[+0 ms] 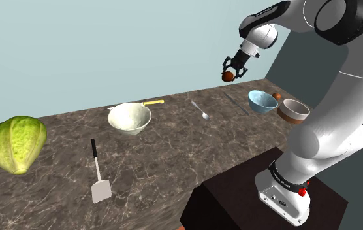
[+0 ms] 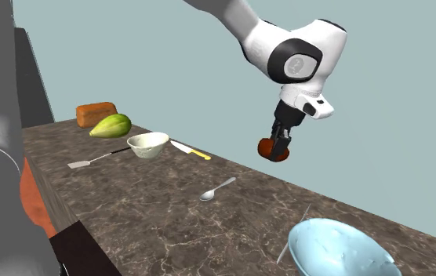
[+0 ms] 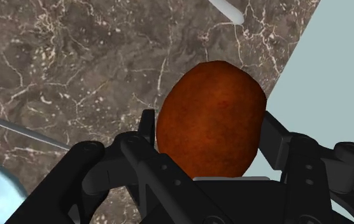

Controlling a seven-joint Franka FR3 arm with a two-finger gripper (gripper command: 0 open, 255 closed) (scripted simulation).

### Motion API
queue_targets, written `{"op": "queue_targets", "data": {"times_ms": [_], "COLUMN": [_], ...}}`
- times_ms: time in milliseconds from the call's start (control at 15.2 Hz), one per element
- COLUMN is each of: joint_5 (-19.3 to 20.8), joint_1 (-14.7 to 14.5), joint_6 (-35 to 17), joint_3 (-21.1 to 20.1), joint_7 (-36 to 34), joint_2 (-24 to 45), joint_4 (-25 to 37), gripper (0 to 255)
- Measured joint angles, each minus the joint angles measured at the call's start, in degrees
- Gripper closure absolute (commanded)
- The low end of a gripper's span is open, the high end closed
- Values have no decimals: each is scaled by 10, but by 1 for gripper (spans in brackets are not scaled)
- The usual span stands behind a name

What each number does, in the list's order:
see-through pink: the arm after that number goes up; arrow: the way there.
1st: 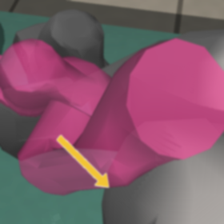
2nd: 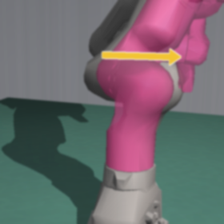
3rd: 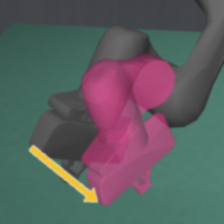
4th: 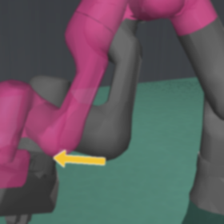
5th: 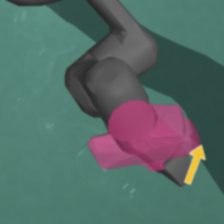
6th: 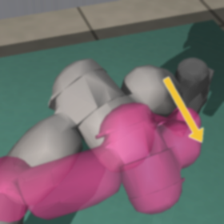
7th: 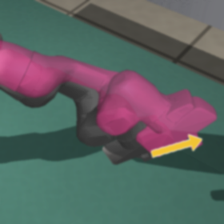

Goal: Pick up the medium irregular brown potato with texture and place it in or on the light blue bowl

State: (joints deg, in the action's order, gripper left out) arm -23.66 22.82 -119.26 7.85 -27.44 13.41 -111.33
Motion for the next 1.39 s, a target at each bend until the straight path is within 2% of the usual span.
{"op": "queue_targets", "data": {"times_ms": [396,858,1254,1386], "joint_5": [8,20,24,24], "joint_1": [44,100,152,160], "joint_6": [20,61,94,95], "joint_3": [32,73,105,110], "joint_7": [71,151,226,239], "joint_2": [-21,-21,12,16], "joint_4": [-26,-13,27,28], "gripper": [255,255,255,255]}}
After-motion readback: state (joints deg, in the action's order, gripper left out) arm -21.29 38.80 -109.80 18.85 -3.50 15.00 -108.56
